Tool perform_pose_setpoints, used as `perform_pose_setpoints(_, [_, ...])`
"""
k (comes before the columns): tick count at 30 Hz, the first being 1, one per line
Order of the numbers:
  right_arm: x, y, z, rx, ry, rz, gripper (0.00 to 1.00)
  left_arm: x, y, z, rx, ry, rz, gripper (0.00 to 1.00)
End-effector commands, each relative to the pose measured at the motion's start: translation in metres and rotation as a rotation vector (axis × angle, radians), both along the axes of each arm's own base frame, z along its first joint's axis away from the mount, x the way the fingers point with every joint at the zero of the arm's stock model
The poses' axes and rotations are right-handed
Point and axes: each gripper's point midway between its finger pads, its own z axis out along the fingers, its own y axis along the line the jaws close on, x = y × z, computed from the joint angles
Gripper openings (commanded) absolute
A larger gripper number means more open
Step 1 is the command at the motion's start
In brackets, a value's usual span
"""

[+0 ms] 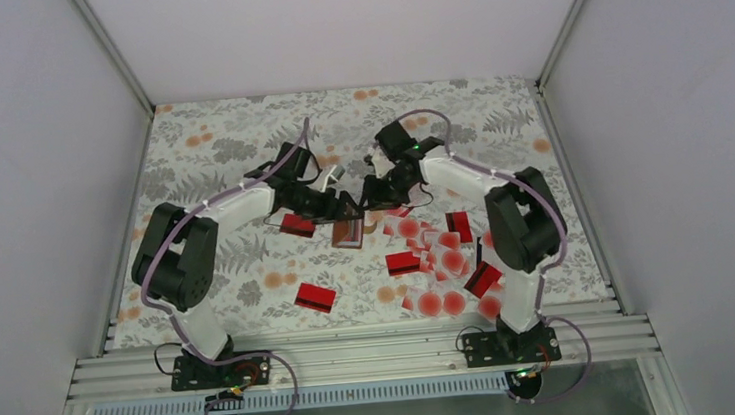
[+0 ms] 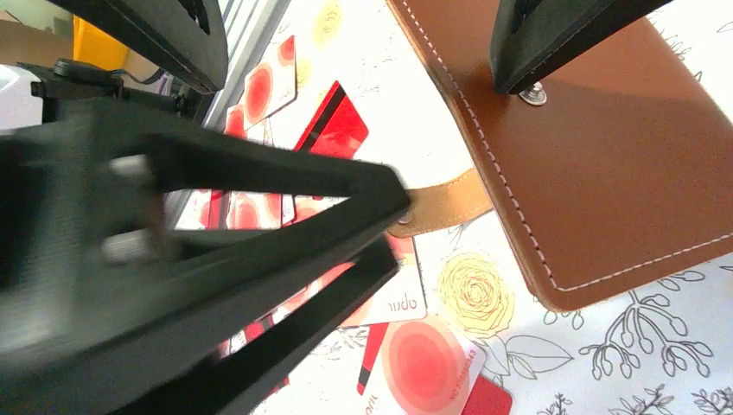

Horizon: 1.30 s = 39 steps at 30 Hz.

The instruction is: Put the credit cards into the card holder

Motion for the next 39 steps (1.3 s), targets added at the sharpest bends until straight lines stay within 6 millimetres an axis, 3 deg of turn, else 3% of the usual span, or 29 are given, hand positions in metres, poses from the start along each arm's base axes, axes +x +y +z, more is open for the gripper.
perform_pose_setpoints(1, [0.007, -0.028, 0.034, -0.023, -0.086, -0.043, 0.28, 0.004, -0.008, -0.013, -0.009, 0.011, -0.007, 0.76])
perform_pose_setpoints(7, [-0.004, -0.054, 0.04, -0.007, -0.097, -0.101, 0.28, 0.003, -0.019, -0.044, 0.009, 0.066, -0.034, 0.67])
perform_pose_setpoints(11, [-0.014, -0.061, 0.028, -0.007, -0.071, -0.112, 0.28, 0.004, -0.023, -0.054, 0.039, 0.081, -0.034, 0.56])
perform_pose_setpoints(12, [-0.015, -0.062, 0.035, 0.006, -0.087, -0.115, 0.28, 0.004, -0.023, -0.053, 0.044, 0.078, -0.031, 0.53])
perform_pose_setpoints(21, [-0.017, -0.061, 0.035, 0.035, -0.092, -0.134, 0.28, 0.025, -0.007, 0.017, 0.156, -0.105, 0.022, 0.51])
perform_pose_setpoints(23, [-0.017, -0.06, 0.033, 0.043, -0.089, -0.137, 0.28, 0.027, 0.001, 0.022, 0.198, -0.128, 0.035, 0.51])
perform_pose_setpoints(32, [-0.011, -0.067, 0.021, 0.039, -0.088, -0.209, 0.27, 0.032, 0.053, 0.003, 0.366, -0.151, 0.142, 0.43])
perform_pose_setpoints(36, [-0.009, -0.07, 0.014, 0.03, -0.085, -0.228, 0.27, 0.027, 0.064, -0.02, 0.41, -0.141, 0.113, 0.38])
perform_pose_setpoints(39, [-0.008, -0.07, 0.005, 0.027, -0.067, -0.231, 0.27, 0.026, 0.059, -0.03, 0.388, -0.158, 0.063, 0.38])
